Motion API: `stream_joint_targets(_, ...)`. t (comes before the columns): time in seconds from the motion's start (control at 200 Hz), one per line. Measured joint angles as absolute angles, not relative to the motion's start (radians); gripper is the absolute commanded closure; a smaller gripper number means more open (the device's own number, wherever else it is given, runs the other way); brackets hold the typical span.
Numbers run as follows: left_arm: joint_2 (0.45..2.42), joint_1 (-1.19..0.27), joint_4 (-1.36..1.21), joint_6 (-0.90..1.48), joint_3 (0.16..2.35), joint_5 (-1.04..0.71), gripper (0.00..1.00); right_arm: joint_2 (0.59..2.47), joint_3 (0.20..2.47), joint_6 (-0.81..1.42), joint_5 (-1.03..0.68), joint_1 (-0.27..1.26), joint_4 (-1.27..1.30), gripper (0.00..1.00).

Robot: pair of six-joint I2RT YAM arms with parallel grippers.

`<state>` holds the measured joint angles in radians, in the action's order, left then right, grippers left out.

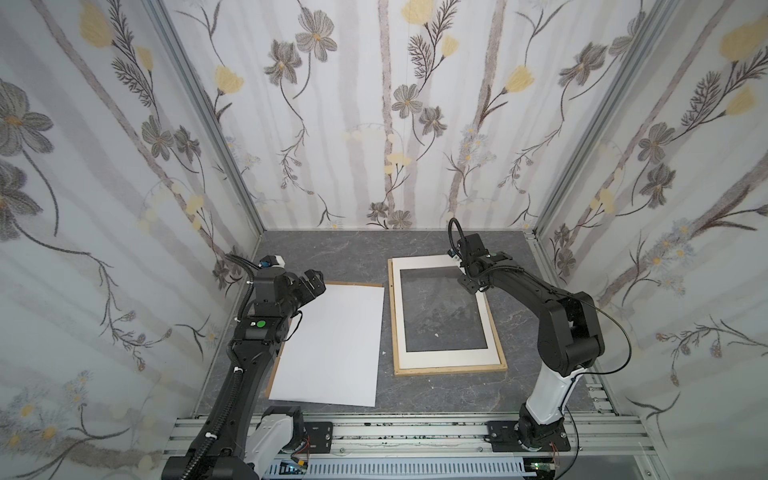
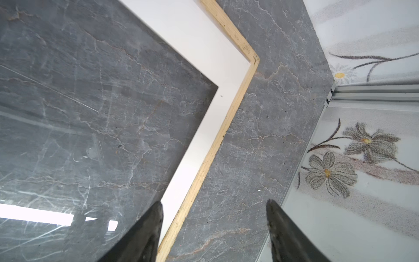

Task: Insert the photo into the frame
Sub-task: 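Open the right gripper and raise it off the seated cream mat, then move the right gripper over to the white board's edge nearest the frame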

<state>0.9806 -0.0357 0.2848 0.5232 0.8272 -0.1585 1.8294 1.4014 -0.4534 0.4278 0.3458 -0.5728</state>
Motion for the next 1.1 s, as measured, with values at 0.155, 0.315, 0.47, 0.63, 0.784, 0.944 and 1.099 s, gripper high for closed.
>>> stream_joint_targets(0.155, 0.981, -0.036, 0.285, 0.523, 0.827, -0.159, 0.0, 1.825, 1.398, -0.447, 0.428, 0.347, -0.571, 0.28)
stream_joint_targets(0.315, 0.981, -0.036, 0.285, 0.523, 0.827, -0.158, 0.0, 1.829, 1.435, -0.419, 0.413, 0.347, -0.572, 0.28)
stream_joint_targets(0.47, 0.984, -0.036, 0.284, 0.527, 0.827, -0.159, 0.0, 1.861, 1.494, -0.34, 0.362, 0.347, -0.576, 0.27)
stream_joint_targets(0.63, 0.997, -0.036, 0.281, 0.528, 0.822, -0.159, 0.0, 1.855, 1.496, -0.223, 0.244, 0.331, -0.562, 0.15)
stream_joint_targets(0.784, 1.021, -0.036, 0.273, 0.528, 0.799, -0.158, 0.0, 1.797, 1.464, -0.118, 0.165, 0.326, -0.528, 0.0)
stream_joint_targets(0.944, 1.068, -0.036, 0.238, 0.529, 0.76, -0.159, 0.0, 1.773, 1.46, 0.026, 0.079, 0.316, -0.497, 0.0)
stream_joint_targets(1.099, 1.122, -0.035, 0.203, 0.535, 0.73, -0.16, 0.0, 1.766, 1.413, 0.154, -0.049, 0.311, -0.482, 0.0)
